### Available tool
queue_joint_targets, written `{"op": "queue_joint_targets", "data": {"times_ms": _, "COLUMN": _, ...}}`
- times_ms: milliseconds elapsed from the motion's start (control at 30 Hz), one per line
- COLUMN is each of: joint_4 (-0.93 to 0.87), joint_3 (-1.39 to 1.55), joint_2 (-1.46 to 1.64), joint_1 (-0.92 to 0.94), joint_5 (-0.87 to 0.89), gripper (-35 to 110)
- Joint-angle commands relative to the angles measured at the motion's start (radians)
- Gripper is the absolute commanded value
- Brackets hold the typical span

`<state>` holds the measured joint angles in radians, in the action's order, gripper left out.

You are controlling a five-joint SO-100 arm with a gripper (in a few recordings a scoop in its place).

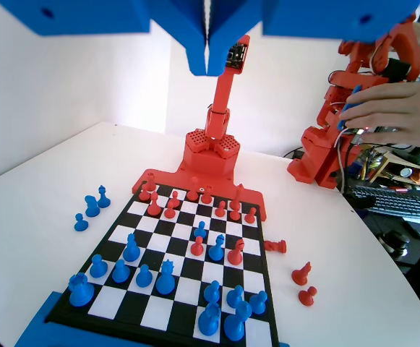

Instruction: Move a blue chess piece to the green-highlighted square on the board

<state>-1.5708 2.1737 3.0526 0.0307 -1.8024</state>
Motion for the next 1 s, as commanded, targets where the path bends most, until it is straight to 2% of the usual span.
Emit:
{"op": "queue_joint_targets", "data": {"times_ms": 0, "joint_4": 0.000, "joint_3": 0.000, "joint_2": 0.003, "joint_1": 0.008, "joint_5": -0.008, "gripper": 4}}
{"op": "queue_joint_targets", "data": {"times_ms": 267, "joint_4": 0.002, "joint_3": 0.002, "joint_2": 0.003, "joint_1": -0.006, "joint_5": -0.017, "gripper": 1}}
{"op": "queue_joint_targets", "data": {"times_ms": 533, "joint_4": 0.003, "joint_3": -0.066, "joint_2": -0.124, "joint_1": -0.034, "joint_5": -0.158, "gripper": 1}}
{"op": "queue_joint_targets", "data": {"times_ms": 700, "joint_4": -0.032, "joint_3": -0.198, "joint_2": -0.336, "joint_1": -0.060, "joint_5": -0.299, "gripper": 1}}
{"op": "queue_joint_targets", "data": {"times_ms": 900, "joint_4": -0.074, "joint_3": -0.238, "joint_2": -0.540, "joint_1": -0.067, "joint_5": -0.552, "gripper": 1}}
{"op": "queue_joint_targets", "data": {"times_ms": 967, "joint_4": -0.057, "joint_3": -0.241, "joint_2": -0.603, "joint_1": -0.072, "joint_5": -0.557, "gripper": 1}}
